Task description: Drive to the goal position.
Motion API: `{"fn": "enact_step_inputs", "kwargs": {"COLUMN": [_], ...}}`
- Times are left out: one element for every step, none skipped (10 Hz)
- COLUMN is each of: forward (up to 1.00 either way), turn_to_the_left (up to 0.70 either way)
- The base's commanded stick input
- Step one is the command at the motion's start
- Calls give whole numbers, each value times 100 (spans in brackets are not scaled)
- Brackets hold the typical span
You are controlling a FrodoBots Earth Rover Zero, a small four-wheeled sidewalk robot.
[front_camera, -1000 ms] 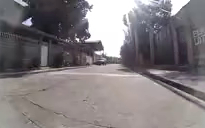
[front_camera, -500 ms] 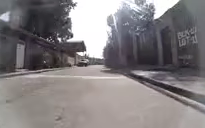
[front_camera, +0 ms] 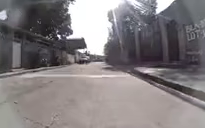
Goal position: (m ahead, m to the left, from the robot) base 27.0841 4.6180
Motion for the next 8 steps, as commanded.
{"fn": "enact_step_inputs", "kwargs": {"forward": [100,100,100,100,100,100,100,100], "turn_to_the_left": [-20,-6,-4,-4,-4,-4,-4,-4]}}
